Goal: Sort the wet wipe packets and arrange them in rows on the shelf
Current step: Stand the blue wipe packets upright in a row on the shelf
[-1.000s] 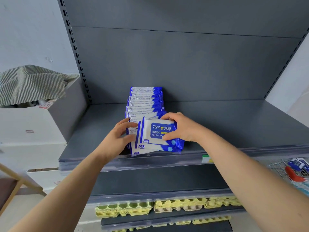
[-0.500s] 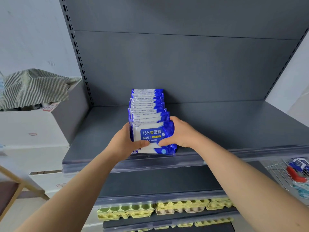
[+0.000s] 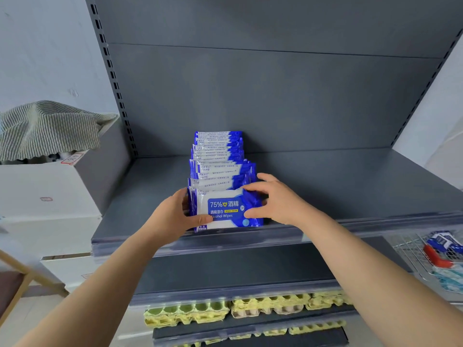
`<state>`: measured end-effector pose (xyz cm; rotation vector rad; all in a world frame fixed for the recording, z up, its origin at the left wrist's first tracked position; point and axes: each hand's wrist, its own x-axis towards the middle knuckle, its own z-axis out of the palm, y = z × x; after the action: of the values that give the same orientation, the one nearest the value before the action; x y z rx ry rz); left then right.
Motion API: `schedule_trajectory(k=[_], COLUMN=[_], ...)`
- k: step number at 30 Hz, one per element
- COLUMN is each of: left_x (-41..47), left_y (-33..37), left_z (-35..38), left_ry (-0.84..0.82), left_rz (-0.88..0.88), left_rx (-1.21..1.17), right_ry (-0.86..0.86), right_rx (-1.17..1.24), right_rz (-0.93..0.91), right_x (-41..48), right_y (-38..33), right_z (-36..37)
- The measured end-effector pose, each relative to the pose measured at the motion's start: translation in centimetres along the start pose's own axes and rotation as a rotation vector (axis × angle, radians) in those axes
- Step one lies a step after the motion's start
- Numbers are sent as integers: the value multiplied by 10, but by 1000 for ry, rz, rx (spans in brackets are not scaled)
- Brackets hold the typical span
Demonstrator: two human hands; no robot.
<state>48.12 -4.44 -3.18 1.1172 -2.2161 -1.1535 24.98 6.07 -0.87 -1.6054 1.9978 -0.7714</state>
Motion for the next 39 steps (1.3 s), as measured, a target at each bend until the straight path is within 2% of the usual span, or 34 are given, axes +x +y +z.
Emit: schedule_trajectory(k=[7, 12, 17, 19, 23, 26, 30, 32, 33, 37, 39], left_x=[7, 5, 3, 4, 12, 23, 22, 21, 21, 21, 24], left_y=[8, 9, 10, 12, 21, 21, 22, 25, 29, 56, 74], left_z=[9, 4, -1, -4, -8, -6, -11, -10, -11, 4, 26], left_ry=[90, -71, -195, -220, -96, -204, -253, -234, -167, 226, 264], left_rz=[91, 50, 49, 21, -69, -60, -78, -45, -17, 182, 329], left_rx=[62, 126, -66, -138, -185, -303, -285, -195, -77, 656, 710], right_ry=[118, 50, -135, -139, -109, -177, -170, -144, -106, 86, 160], right_rx=[82, 47, 193, 202, 211, 291, 296, 226, 160, -223, -369], right_rz=[12, 52, 99, 115, 163, 125, 122, 116, 104, 80, 74], right_x=[10, 15, 15, 12, 16, 24, 20, 12, 6, -18, -31], right_y=[-11, -17, -7, -6, -13, -12, -17, -21, -22, -15, -3], right_z=[8, 9, 9, 3, 0, 11, 11, 1, -5, -35, -51])
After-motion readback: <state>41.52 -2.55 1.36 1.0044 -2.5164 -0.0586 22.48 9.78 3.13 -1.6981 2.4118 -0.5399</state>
